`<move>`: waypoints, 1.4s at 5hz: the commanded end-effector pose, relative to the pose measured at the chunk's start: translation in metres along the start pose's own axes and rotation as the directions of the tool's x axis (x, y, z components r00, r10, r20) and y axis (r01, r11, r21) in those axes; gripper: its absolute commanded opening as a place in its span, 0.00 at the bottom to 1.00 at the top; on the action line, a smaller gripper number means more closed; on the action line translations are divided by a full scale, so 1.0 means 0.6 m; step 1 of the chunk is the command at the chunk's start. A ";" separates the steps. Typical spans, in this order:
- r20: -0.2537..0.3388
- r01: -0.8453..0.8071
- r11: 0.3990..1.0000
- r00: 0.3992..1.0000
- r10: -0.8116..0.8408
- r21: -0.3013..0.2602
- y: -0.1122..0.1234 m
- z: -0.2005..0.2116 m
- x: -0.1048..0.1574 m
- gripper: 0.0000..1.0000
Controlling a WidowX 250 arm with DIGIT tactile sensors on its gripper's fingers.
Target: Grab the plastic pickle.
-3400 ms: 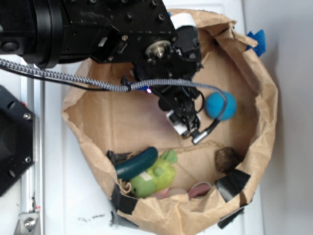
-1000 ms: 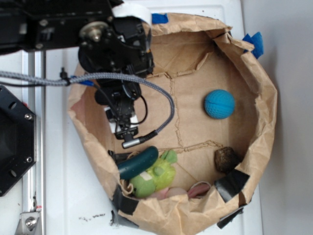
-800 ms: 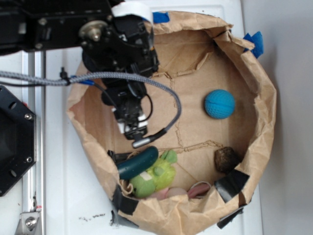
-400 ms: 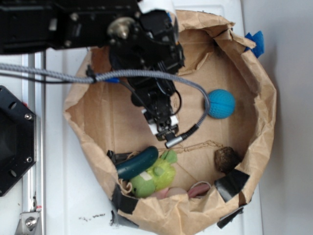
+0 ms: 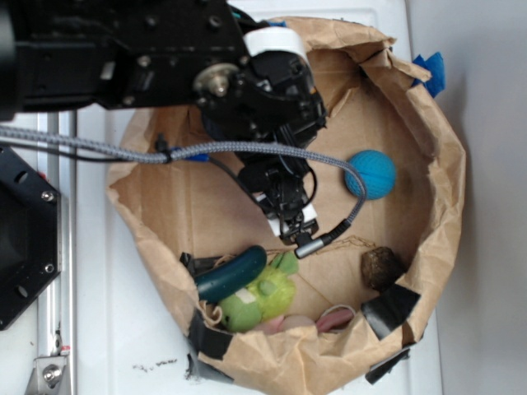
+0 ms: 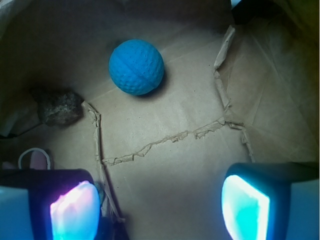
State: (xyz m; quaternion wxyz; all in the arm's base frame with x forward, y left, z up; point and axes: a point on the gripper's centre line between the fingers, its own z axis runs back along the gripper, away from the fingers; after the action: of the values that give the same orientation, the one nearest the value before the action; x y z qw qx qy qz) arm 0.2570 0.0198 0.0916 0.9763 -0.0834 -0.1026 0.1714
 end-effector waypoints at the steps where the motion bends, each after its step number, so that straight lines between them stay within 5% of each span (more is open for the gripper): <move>1: 0.009 0.253 0.967 0.967 -0.253 0.011 0.016 0.030 -0.049 1.00; 5: -0.065 0.330 0.939 0.939 -0.337 -0.094 0.027 0.060 -0.066 1.00; 7: -0.078 0.209 0.970 0.972 -0.220 -0.125 0.006 0.059 -0.073 1.00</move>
State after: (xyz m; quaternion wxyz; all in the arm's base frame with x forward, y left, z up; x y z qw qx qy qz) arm 0.2000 -0.0012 0.1072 0.9872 -0.1371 -0.0568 0.0592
